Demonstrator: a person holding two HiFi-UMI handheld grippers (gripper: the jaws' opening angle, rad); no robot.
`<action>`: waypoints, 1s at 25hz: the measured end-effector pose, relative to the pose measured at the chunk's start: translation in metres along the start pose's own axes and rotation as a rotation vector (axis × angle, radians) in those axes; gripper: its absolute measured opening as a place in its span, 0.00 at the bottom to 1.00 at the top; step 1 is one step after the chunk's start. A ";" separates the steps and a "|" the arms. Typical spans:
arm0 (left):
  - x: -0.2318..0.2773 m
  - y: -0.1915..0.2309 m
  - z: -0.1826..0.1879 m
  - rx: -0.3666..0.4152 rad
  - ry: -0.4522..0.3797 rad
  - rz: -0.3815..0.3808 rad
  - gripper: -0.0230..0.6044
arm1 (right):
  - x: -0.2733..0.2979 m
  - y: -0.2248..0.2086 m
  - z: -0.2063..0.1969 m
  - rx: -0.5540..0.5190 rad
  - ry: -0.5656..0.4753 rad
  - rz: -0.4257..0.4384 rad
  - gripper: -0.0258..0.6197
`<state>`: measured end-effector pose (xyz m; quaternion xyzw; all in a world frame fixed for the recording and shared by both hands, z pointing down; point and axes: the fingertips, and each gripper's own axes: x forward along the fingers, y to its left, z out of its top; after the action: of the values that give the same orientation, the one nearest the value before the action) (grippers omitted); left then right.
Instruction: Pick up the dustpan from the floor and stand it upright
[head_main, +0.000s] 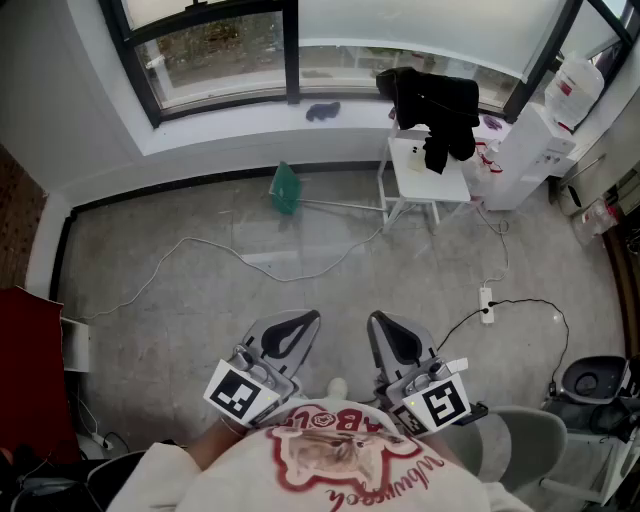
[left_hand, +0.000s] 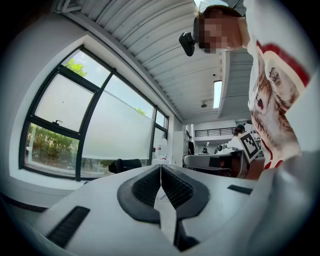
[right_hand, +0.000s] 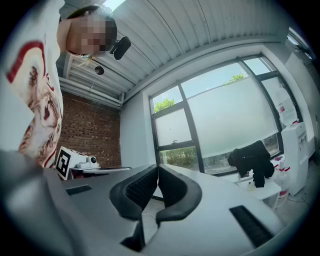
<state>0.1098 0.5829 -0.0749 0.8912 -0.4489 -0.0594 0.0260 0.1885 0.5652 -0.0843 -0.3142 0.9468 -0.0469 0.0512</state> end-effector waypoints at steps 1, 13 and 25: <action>-0.001 0.000 -0.004 0.015 0.018 -0.004 0.07 | 0.000 0.001 0.000 -0.001 -0.001 0.001 0.08; 0.004 -0.005 -0.003 0.021 0.028 -0.011 0.07 | 0.005 0.002 0.000 -0.014 0.004 0.017 0.08; 0.024 -0.019 -0.010 0.003 0.030 -0.009 0.07 | -0.004 -0.012 0.006 -0.043 -0.015 -0.003 0.08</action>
<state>0.1406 0.5748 -0.0689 0.8940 -0.4446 -0.0455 0.0311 0.1996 0.5578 -0.0889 -0.3171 0.9467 -0.0243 0.0512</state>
